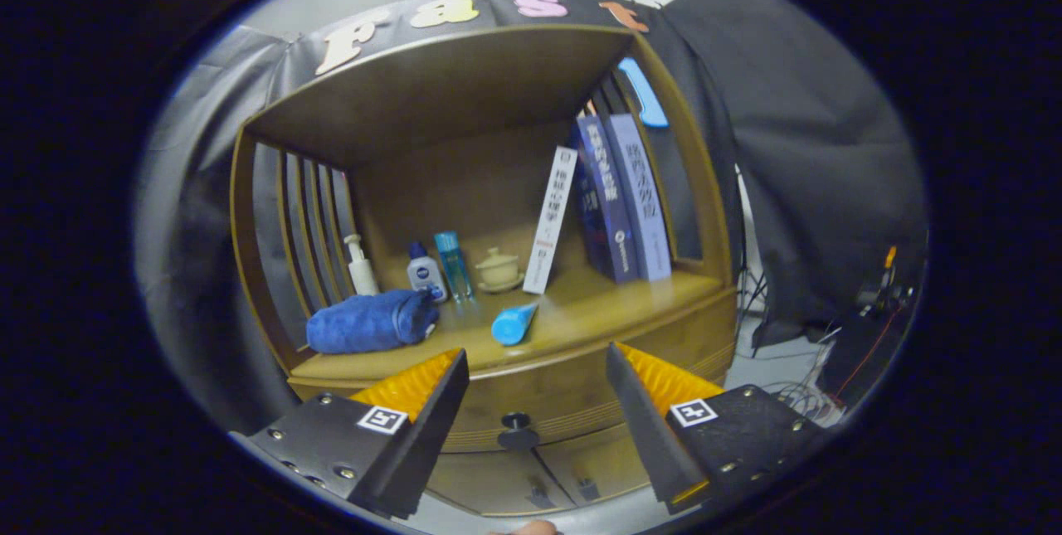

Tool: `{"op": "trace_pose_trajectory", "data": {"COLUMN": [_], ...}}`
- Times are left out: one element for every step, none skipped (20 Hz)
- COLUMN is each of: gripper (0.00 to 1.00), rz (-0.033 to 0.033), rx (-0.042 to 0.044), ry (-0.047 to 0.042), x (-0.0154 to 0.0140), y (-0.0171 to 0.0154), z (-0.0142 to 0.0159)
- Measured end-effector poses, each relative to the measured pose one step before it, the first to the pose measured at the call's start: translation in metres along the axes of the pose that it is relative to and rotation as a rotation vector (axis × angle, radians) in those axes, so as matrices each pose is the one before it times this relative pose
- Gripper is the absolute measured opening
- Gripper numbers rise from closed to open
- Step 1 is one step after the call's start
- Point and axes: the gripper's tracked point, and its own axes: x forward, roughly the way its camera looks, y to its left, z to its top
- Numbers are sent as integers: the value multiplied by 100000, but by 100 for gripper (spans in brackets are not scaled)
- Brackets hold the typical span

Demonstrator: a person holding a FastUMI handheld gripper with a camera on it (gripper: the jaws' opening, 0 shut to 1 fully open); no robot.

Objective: Pull open the drawer, take out the items inside it, and place them on the countertop above the cabinet.

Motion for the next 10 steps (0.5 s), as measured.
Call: {"op": "trace_pose_trajectory", "data": {"gripper": [99, 99, 99, 99, 99, 99, 99, 99, 99, 99], "rz": [-1022, -839, -1062, -464, -899, -1155, -877, -1136, -1553, -1339], "rx": [-2454, -2156, -1507, -1278, -1212, -1175, -751, -316, 16, 298], "ry": [-1395, -1070, -1267, -1905, -2164, -2441, -2697, -1768, -1191, -424], "x": [-866, -616, -663, -630, -852, -847, -775, -739, -677, -484], "y": [-324, -308, -383, -299, -371, -558, -495, -624, -838, -869], "z": [1336, 1063, 1173, 1286, 1191, 1251, 1252, 952, 729, 424]}}
